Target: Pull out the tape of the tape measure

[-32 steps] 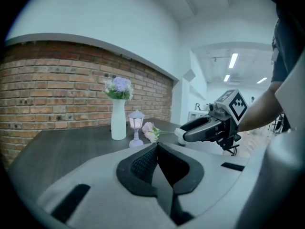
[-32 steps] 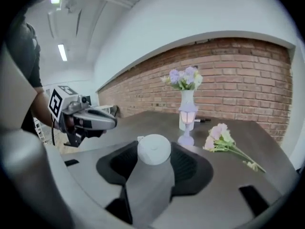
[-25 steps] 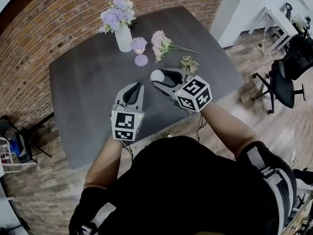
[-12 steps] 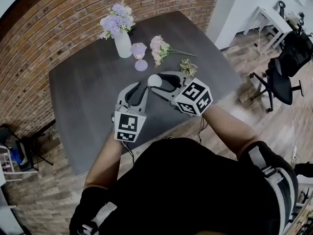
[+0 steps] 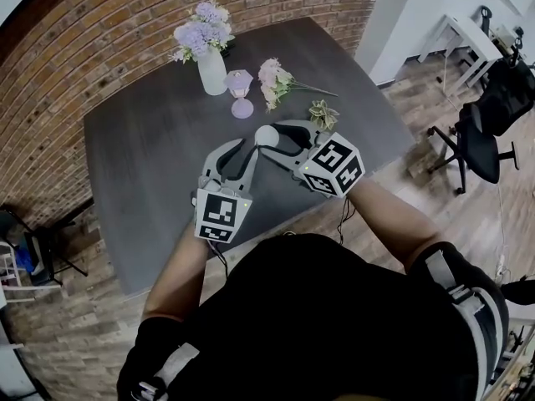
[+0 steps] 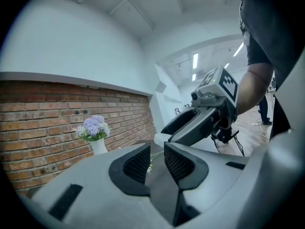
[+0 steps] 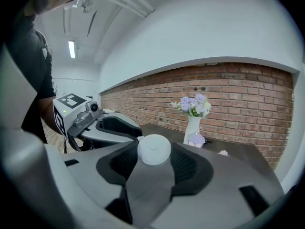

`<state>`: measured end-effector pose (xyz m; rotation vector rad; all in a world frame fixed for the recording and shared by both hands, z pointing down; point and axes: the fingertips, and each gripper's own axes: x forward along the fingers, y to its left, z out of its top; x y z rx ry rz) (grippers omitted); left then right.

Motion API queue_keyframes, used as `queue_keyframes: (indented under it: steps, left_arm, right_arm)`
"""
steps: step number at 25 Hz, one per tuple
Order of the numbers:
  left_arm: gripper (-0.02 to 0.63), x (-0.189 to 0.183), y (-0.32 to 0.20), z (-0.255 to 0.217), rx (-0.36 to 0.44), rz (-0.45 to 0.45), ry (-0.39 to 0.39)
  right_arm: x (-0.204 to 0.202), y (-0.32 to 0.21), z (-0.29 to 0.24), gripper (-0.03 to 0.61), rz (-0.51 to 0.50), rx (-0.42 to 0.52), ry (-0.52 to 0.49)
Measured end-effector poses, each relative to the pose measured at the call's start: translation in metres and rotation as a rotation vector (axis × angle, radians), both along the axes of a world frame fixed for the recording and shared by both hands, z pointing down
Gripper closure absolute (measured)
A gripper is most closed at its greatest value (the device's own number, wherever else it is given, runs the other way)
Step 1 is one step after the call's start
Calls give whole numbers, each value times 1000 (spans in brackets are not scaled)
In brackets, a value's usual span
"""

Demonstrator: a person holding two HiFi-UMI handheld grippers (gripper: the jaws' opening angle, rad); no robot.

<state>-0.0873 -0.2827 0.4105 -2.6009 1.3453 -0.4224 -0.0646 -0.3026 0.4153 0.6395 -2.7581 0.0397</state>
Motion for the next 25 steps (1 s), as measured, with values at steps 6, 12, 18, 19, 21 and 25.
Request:
queue_keyframes:
  steps: [6, 12, 18, 19, 21, 25]
  left_arm:
    - [532, -2, 2, -3, 8, -8, -16]
    - [532, -9, 2, -4, 12, -52, -20]
    - [532, -8, 4, -2, -3, -36, -13]
    - [533, -7, 5, -2, -4, -26, -13]
    - [534, -4, 8, -3, -6, -5, -11]
    - [549, 4, 15, -1, -28, 87, -12]
  right_arm:
    - [-2, 4, -5, 365, -26, 5, -17]
    - [-5, 7, -4, 365, -45, 1, -25]
    - [-7, 11, -1, 365, -65, -6, -26]
    - [-7, 12, -1, 365, -68, -4, -25]
    - [-5, 14, -1, 365, -76, 4, -23]
    - [0, 19, -1, 365, -131, 26, -25]
